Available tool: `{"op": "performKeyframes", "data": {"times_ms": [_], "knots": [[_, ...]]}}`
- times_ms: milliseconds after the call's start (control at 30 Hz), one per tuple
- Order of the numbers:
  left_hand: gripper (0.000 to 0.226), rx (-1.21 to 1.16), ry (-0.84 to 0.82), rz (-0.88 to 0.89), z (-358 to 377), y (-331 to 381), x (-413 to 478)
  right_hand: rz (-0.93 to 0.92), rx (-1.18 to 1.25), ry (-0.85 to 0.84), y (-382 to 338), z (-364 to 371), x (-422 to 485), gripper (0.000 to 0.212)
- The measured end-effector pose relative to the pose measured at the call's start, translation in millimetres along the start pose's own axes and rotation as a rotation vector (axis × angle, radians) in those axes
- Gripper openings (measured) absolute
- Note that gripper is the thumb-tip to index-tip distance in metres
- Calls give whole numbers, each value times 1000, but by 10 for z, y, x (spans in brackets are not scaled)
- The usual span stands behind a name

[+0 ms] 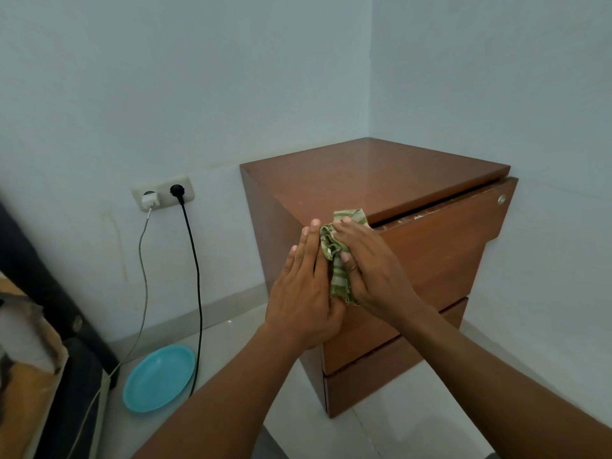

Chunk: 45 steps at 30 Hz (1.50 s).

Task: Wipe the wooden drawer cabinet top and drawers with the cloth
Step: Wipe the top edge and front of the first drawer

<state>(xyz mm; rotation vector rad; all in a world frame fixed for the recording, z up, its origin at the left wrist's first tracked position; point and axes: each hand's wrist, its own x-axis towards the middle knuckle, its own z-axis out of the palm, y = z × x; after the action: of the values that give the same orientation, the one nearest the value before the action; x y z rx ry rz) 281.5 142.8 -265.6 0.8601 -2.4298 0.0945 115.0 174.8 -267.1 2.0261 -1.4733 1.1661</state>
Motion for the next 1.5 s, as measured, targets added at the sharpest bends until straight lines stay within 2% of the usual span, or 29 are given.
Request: {"op": "performKeyframes", "data": {"times_ms": [167, 533, 800, 1200, 1333, 1500], "knots": [[95, 65, -8, 12, 9, -47, 6, -32, -43, 7, 54, -21, -104, 44], [90, 195, -46, 125, -87, -137, 174, 36, -115, 4, 362, -207, -92, 39], [88, 320, -225, 176, -168, 54, 675, 165, -147, 59, 825, -440, -108, 34], [92, 482, -451, 441, 48, 369, 1489, 323, -193, 114, 1577, -673, -148, 35], [99, 479, -497, 517, 173, 505, 1811, 354, -188, 146, 1860, -733, -179, 36], [110, 414, -524, 512, 257, 577, 1917, 390, -199, 230, 2244, -761, -222, 38]]}}
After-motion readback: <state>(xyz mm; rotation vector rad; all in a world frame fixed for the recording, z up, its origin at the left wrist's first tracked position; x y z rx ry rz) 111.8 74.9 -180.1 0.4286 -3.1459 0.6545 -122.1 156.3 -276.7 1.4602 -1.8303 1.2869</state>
